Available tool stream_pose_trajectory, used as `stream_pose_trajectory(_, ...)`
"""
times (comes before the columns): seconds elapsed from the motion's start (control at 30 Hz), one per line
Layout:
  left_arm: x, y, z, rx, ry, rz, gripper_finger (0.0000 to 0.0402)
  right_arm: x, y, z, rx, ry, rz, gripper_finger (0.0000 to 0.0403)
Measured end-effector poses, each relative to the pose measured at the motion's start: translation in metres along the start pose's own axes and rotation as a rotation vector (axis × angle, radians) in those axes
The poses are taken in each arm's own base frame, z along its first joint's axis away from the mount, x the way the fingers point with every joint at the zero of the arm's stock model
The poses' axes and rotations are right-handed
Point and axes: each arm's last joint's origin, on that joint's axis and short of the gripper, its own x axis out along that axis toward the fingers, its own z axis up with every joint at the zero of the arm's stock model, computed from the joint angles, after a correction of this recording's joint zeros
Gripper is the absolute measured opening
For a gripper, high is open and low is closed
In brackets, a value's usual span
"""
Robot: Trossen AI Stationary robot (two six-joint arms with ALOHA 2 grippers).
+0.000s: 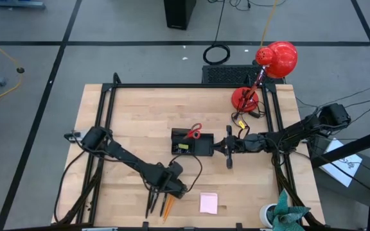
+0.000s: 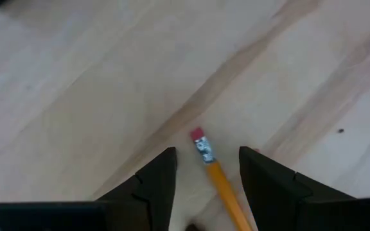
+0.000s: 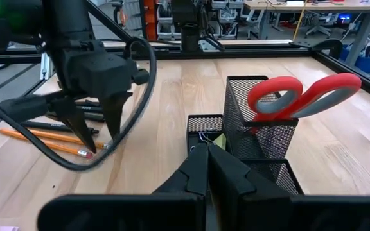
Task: Pick and place office supplies into organizer
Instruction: Put the black pen into the black desk organizer
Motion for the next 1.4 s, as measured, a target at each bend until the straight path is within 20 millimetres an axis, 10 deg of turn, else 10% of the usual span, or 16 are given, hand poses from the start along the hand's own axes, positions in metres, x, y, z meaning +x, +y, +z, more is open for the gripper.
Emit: stream_pose_trajectory(1.4,0.028,0.022,0.000,0.183,-0.018,0.183,0.0174,0.000,0.000,0.000,0.001,0.000,-0.003,0.0004)
